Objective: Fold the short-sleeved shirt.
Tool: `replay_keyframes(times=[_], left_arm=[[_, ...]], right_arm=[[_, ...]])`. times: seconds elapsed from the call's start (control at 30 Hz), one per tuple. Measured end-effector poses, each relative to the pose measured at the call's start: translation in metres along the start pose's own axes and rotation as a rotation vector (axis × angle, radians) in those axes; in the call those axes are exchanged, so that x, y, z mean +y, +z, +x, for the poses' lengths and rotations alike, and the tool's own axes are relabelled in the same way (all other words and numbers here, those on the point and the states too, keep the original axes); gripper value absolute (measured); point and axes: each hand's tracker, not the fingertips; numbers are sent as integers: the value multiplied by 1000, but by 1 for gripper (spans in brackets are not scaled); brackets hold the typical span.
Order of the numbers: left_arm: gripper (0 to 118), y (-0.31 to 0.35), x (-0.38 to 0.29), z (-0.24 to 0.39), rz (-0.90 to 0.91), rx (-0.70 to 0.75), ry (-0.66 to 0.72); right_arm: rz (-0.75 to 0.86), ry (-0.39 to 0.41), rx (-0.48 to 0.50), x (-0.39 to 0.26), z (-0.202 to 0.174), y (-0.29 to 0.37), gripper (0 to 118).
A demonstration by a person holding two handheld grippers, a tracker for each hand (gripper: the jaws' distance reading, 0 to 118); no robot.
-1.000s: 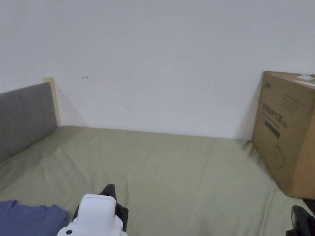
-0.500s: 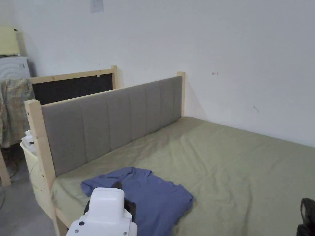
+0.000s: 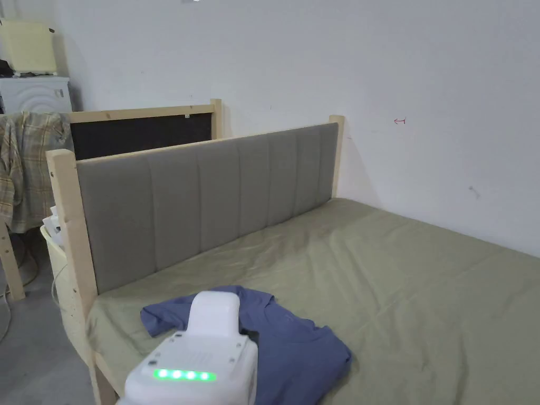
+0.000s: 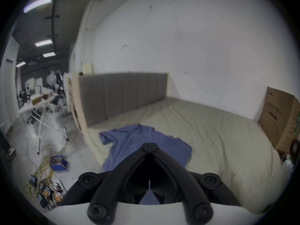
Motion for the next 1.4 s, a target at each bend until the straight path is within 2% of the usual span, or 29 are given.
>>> replay_keyframes(times=[0.07, 0.1, 0.17, 0.2, 0.27, 0.33, 0.5, 0.57, 0.63, 0.7, 0.73, 0.77, 0.9, 1.07, 1.23, 1.3, 1.4], left_arm=[[4, -73, 10, -8, -187, -31, -5], [17, -106, 10, -12, -291, -77, -11], [75, -174, 4, -18, -494, -93, -50], [96, -195, -1, -20, -540, -103, -55], [99, -236, -14, -22, -641, -173, -81], [100, -263, -23, -22, -684, -182, -72], [100, -303, -49, -16, -735, -102, -118], [109, -303, -54, -7, -714, -100, -171], [106, -303, -51, -4, -730, -88, -168], [74, -293, -44, -5, -717, -94, -141], [30, -286, -39, -2, -706, -107, -146], [2, -280, -35, 1, -688, -115, -165], [2, -253, -22, 1, -685, -117, -222], [2, -189, 59, -21, -439, -131, -45], [2, -89, 166, -19, -179, -248, -11], [2, -43, 208, 2, -92, -306, -38], [2, 23, 257, 54, 9, -411, -157]], right_arm=[[-61, 8, 12, -9, 8, -4, 0], [-88, 14, 10, -12, 12, -5, 0], [-140, 18, 4, -17, 22, -8, 0], [-150, 19, 1, -19, 27, -9, 0], [-169, 21, -16, -23, 38, -13, 0], [-192, 18, -43, -26, 47, -17, 0], [-258, -9, -56, -34, 61, -30, 0], [-274, -13, -55, -38, 62, -34, 0], [-288, -17, -49, -41, 62, -36, 0], [-295, -29, -39, -44, 62, -36, 0], [-297, -34, -36, -44, 61, -35, 0], [-298, -42, -30, -44, 62, -34, 0], [-279, -68, -15, -36, 63, -23, 0], [-218, -76, -17, -11, 77, 0, 0], [-127, -115, -75, 9, 100, 26, 0], [-104, -129, -104, 14, 111, 36, 0], [-67, -158, -160, 22, 130, 50, 0]])
